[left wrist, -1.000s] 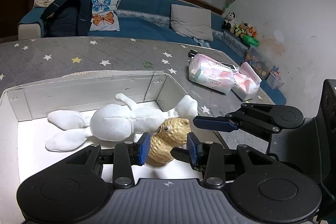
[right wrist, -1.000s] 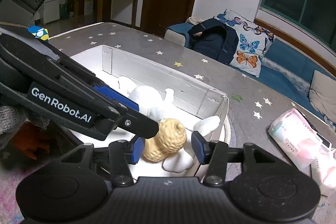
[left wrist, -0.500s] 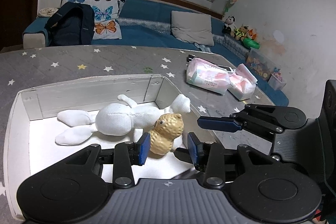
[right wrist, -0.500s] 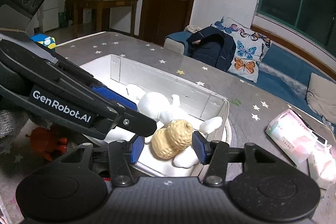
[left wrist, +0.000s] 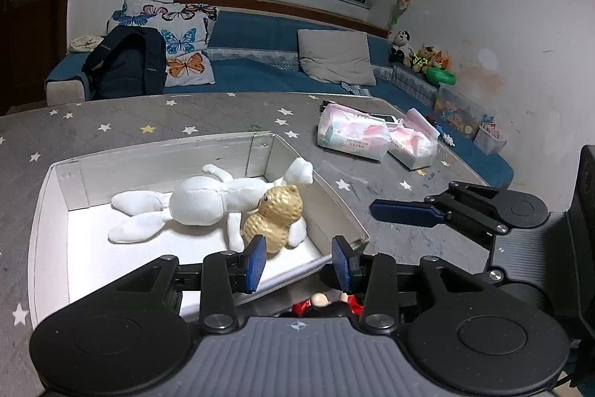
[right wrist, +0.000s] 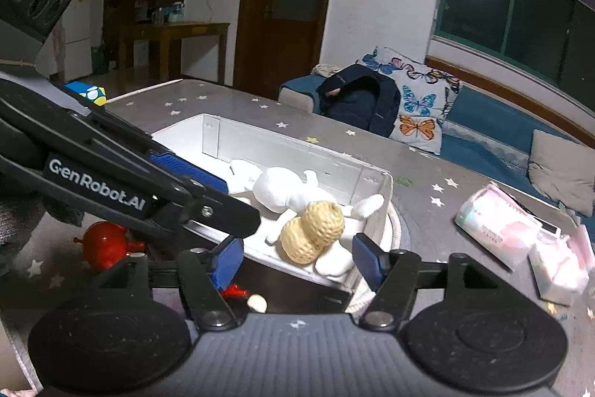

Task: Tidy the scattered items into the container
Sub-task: 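Carry the peanut figure into the box beside the rabbit and release, then move both grippers down to the lime-green round toy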

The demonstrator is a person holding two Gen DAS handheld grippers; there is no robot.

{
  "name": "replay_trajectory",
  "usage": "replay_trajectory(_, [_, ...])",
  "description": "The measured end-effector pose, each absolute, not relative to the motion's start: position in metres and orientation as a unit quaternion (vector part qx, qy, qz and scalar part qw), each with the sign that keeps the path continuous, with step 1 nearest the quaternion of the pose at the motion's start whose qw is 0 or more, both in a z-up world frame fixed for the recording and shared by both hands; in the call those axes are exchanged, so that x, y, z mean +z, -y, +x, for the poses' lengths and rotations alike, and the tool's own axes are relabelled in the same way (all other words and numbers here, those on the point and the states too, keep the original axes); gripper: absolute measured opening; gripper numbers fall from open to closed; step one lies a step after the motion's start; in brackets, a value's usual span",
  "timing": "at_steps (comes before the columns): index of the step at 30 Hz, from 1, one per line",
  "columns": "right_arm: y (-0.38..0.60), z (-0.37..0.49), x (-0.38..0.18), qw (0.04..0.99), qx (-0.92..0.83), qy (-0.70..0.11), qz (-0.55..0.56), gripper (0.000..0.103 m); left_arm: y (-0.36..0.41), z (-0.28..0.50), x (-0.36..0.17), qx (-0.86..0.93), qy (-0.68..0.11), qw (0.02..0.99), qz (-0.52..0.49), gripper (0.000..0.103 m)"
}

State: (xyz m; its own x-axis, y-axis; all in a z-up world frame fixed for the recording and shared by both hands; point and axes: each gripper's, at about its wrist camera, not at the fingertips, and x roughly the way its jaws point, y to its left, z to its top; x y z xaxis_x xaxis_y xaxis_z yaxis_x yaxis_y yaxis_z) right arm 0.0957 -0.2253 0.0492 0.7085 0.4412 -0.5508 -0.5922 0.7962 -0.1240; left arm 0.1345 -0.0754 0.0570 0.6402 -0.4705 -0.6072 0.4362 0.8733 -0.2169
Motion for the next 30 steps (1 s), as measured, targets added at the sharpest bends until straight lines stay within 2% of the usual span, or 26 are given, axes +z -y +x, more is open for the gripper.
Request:
replay_trajectory(4, [0.233, 0.087, 0.046, 0.916, 0.276, -0.256, -0.137, 0.070, 0.076, 0.126, 0.056, -0.244, -0.344, 0.907, -0.019, 0.042])
replay_trajectory(7, [0.239, 0.081, 0.044, 0.920, 0.268, -0.255, -0.129, 0.078, 0.078, 0.120, 0.053, -0.241, -0.346, 0.907, -0.015, 0.042])
replay_trajectory(12, [0.247, 0.068, 0.043, 0.925, 0.260, -0.248, -0.123, 0.078, 0.080, 0.110, 0.050, -0.235, -0.349, 0.907, -0.006, 0.042])
replay_trajectory(15, [0.250, 0.059, 0.041, 0.927, 0.257, -0.244, -0.119, 0.087, 0.080, 0.104, 0.049, -0.234, -0.348, 0.908, -0.002, 0.042])
replay_trajectory(18, [0.253, 0.050, 0.041, 0.929, 0.257, -0.238, -0.115, 0.089, 0.081, 0.098, 0.048, -0.231, -0.348, 0.908, 0.004, 0.042])
replay_trajectory(23, [0.256, 0.037, 0.040, 0.933, 0.254, -0.230, -0.110, 0.098, 0.084, 0.089, 0.045, -0.229, -0.350, 0.908, 0.013, 0.042])
replay_trajectory(30, [0.262, 0.023, 0.037, 0.936, 0.255, -0.225, -0.095, 0.103, 0.082, 0.079, 0.039, -0.228, -0.353, 0.907, 0.011, 0.042])
